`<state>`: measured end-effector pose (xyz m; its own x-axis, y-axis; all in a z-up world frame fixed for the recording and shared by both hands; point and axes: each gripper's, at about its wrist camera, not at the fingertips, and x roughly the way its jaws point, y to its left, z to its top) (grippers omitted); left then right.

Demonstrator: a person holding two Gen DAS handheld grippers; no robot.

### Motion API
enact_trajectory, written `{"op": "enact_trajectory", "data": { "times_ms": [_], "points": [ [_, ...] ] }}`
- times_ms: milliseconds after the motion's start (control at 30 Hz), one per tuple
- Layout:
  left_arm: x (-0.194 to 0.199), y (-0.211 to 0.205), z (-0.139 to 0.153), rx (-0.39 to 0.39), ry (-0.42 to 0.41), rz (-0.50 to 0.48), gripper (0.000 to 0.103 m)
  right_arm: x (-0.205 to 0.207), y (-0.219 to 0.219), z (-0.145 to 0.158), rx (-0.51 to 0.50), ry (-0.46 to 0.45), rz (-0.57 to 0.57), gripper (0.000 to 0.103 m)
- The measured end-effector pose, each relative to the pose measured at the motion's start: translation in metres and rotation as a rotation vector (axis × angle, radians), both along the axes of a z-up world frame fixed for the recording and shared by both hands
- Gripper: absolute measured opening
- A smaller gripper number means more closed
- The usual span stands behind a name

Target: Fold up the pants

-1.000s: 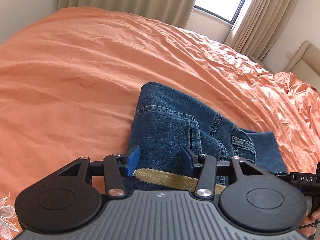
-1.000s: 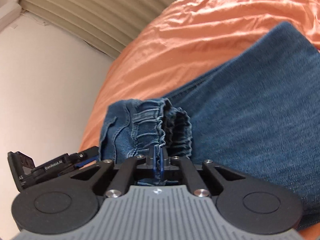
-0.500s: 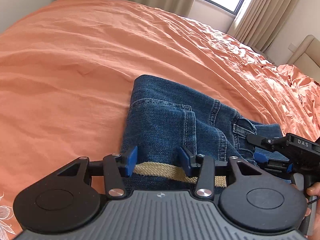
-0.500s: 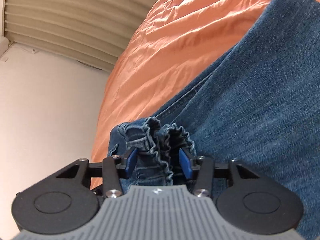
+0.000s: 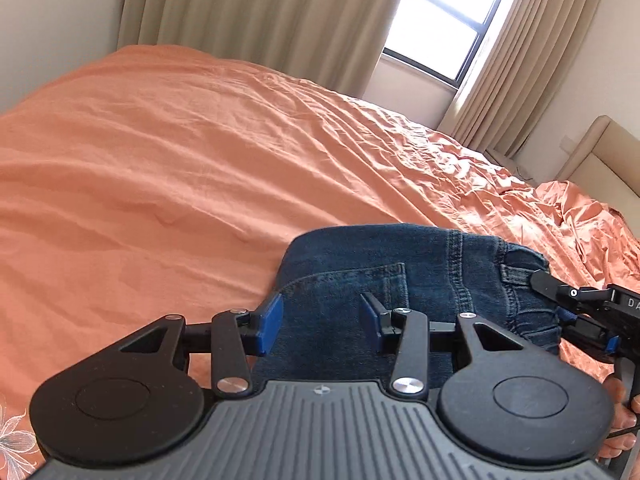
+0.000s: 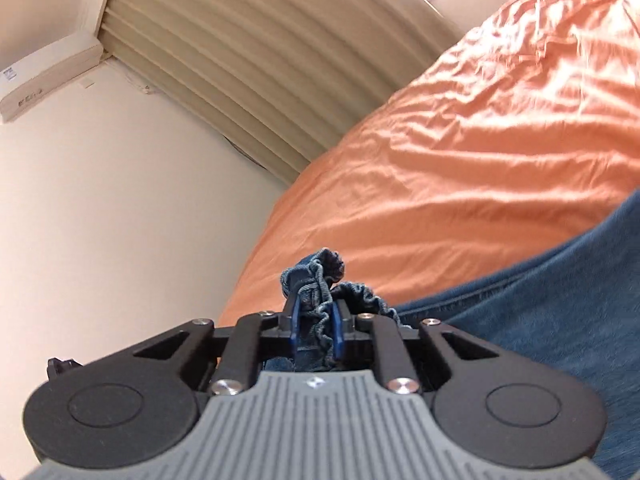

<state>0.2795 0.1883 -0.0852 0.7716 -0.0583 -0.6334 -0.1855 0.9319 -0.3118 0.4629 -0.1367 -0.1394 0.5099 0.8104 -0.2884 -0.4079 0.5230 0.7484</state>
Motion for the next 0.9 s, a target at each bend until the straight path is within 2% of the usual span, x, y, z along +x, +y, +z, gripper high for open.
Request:
{"op": "enact_trajectory", "data": {
  "times_ms": [100,167,267,333,433,500,600,667,733,833,900],
  "points": [
    [0.006,-0.014,0.004,0.006,-0.001,-0.025,0.05,0.0,-0.034,0.011,-0.082,-0.02,-0.084,0.012],
    [0.011,-0.027,0.002,0.011,0.004,-0.052,0.05,0.007,-0.051,0.004,-0.157,-0.002,-0.135,0.012],
    [0.017,-0.047,-0.005,0.022,0.032,-0.09,0.05,0.012,-0.082,-0.033,-0.297,0.111,-0.22,0.012],
    [0.02,-0.06,-0.011,0.045,0.056,-0.114,0.05,0.013,-0.091,-0.057,-0.351,0.156,-0.229,0.011],
    [0.023,-0.073,-0.016,0.084,0.081,-0.143,0.05,0.012,-0.093,-0.06,-0.349,0.148,-0.237,0.011],
    [0.024,-0.077,-0.017,0.104,0.087,-0.15,0.05,0.008,-0.088,-0.046,-0.317,0.088,-0.239,0.01],
    [0.023,-0.076,-0.018,0.101,0.081,-0.145,0.05,0.001,-0.097,-0.024,-0.215,-0.008,-0.256,0.008],
    [0.024,-0.076,-0.019,0.095,0.084,-0.143,0.05,0.005,-0.102,-0.014,-0.225,-0.037,-0.324,0.008],
    [0.028,-0.076,-0.022,0.089,0.093,-0.144,0.05,0.012,-0.108,-0.018,-0.289,-0.022,-0.356,0.008],
    [0.032,-0.078,-0.027,0.077,0.103,-0.15,0.048,0.028,-0.114,-0.05,-0.326,0.094,-0.373,0.007],
    [0.034,-0.08,-0.03,0.073,0.107,-0.158,0.048,0.034,-0.115,-0.064,-0.346,0.131,-0.387,0.006]
  ]
}}
